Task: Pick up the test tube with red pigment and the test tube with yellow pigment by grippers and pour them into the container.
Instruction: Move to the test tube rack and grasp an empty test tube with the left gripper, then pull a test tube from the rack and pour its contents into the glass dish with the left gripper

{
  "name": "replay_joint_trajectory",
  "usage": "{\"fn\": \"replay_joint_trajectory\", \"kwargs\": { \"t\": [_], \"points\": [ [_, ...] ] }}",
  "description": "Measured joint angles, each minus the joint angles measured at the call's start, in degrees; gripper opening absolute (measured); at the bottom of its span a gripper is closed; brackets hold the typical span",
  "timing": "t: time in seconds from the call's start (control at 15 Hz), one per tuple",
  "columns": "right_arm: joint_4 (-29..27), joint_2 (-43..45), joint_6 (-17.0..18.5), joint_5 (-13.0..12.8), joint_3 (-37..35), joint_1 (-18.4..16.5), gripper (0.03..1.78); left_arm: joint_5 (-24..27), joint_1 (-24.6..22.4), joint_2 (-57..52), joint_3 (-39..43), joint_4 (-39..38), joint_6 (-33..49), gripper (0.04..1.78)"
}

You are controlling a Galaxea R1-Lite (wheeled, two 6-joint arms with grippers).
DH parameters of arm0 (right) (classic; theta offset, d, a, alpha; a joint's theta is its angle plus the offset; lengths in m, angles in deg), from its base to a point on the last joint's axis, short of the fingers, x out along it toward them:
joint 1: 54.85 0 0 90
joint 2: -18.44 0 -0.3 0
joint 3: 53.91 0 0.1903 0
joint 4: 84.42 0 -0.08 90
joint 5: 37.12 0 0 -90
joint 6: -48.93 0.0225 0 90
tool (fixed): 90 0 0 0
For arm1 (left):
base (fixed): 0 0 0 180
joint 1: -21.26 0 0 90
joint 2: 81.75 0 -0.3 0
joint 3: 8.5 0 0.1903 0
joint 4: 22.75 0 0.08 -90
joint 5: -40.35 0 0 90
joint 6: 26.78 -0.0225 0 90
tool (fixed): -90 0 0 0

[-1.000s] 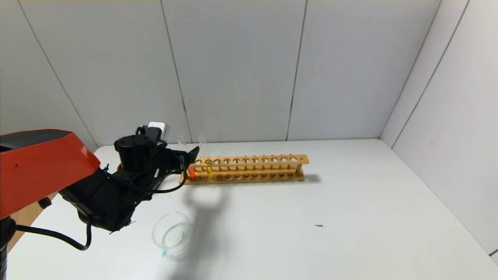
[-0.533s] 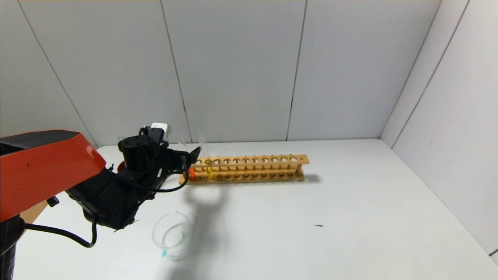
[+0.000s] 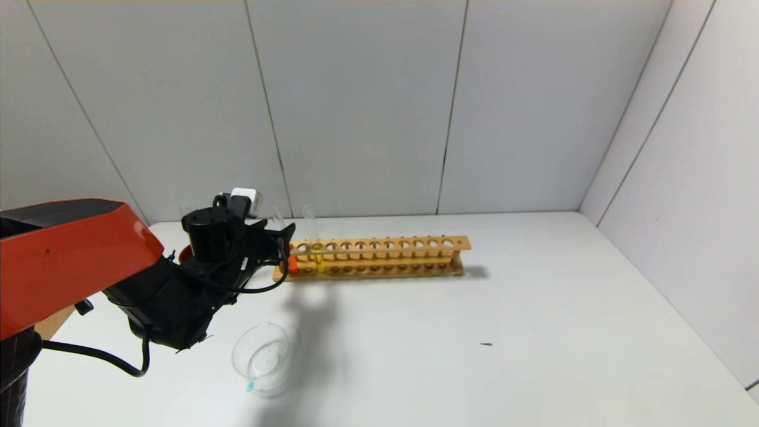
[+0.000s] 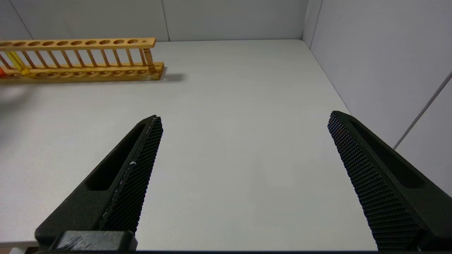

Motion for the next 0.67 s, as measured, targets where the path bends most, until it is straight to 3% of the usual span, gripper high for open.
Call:
{"fn": "replay_joint_trajectory", "kwargs": {
  "t": [0.13,0.27,0.67],
  "points": [
    [0.0,0.0,0.0,0.0,0.0,0.0,1.71,-0.1,0.0,0.0,0.0,0.0,-0.1,0.58],
    [0.0,0.0,0.0,0.0,0.0,0.0,1.71,0.0,0.1,0.0,0.0,0.0,0.0,0.34],
    [0.0,0.0,0.0,0.0,0.0,0.0,1.71,-0.2,0.0,0.0,0.1,-0.1,-0.3,0.31]
  ]
}}
